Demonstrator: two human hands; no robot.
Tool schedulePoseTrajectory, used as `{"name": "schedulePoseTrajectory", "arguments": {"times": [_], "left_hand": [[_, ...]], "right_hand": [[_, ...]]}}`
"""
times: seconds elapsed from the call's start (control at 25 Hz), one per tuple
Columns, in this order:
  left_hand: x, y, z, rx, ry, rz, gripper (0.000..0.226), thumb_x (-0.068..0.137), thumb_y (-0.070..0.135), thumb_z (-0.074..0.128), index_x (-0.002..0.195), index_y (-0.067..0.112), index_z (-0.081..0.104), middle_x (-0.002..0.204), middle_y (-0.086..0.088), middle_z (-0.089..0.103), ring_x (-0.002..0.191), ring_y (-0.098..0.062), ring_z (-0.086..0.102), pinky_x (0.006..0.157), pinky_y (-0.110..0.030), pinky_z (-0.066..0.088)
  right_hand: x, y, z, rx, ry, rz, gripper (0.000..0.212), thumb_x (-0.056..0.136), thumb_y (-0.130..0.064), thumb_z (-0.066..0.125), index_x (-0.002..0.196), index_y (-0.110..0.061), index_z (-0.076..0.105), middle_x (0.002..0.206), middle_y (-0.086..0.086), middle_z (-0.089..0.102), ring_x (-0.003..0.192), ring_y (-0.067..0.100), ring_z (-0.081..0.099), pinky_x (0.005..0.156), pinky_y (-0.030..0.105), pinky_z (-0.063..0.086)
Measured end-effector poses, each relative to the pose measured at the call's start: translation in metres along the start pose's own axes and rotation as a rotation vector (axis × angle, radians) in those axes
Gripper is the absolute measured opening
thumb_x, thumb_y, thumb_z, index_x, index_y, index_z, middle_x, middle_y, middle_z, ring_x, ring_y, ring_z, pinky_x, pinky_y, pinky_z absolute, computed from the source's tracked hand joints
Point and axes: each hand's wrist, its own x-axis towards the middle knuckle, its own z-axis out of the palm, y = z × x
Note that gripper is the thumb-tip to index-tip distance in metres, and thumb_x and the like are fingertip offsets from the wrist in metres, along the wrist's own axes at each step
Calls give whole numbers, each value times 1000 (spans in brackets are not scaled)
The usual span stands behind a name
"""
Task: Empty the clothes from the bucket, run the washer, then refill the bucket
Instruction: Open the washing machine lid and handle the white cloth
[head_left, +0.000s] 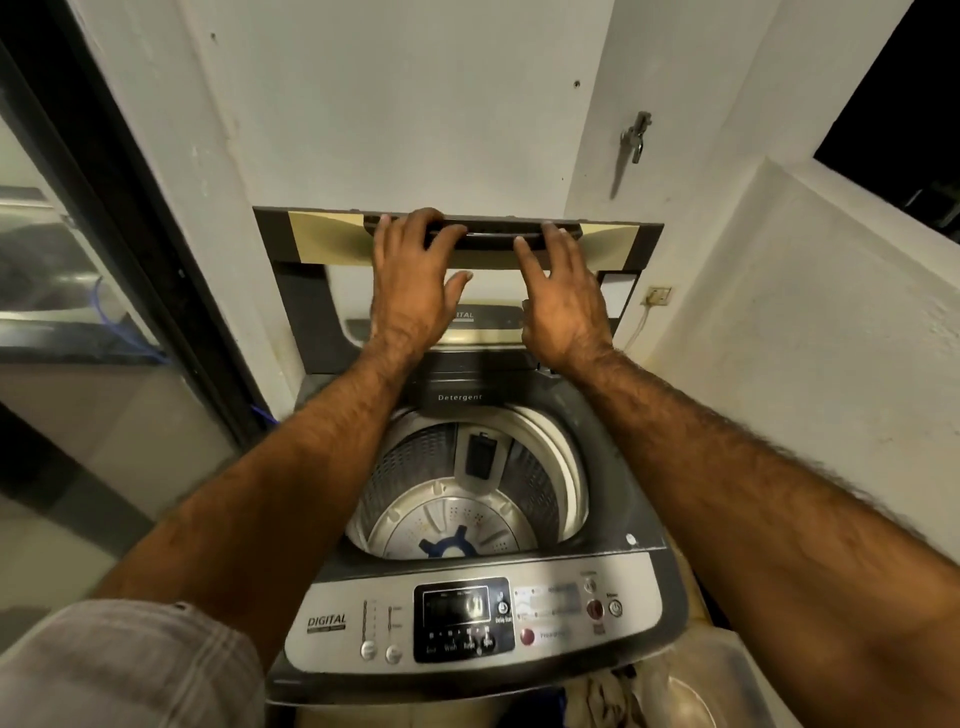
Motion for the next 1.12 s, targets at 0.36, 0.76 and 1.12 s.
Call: {"name": "schedulePoseTrajectory", "arguments": {"times": [0.36,0.76,1.12], "left_hand": [[-78,55,44,-36,-210,-1,58,92,36,64,145,23,46,165,-10,20,152,-31,19,120,-53,27],[-229,275,111,-205,-550,256,59,87,31,64,142,15,51,156,-17,37,141,-37,36,114,-53,36],[-439,498,191,-294,-989,503,52,94,36,60,143,22,48,157,-8,37,141,-30,39,113,-48,39]], "right_hand": [[-86,38,48,129,-124,100,73,97,-28,61,159,-21,25,169,14,10,154,35,19,119,51,35],[-294,187,80,223,-213,378,61,100,-37,46,156,-16,32,166,16,22,152,32,26,121,47,30],[-584,341,155,236,-202,861,58,91,-35,69,142,-12,54,148,21,52,127,41,58,97,53,55]]}}
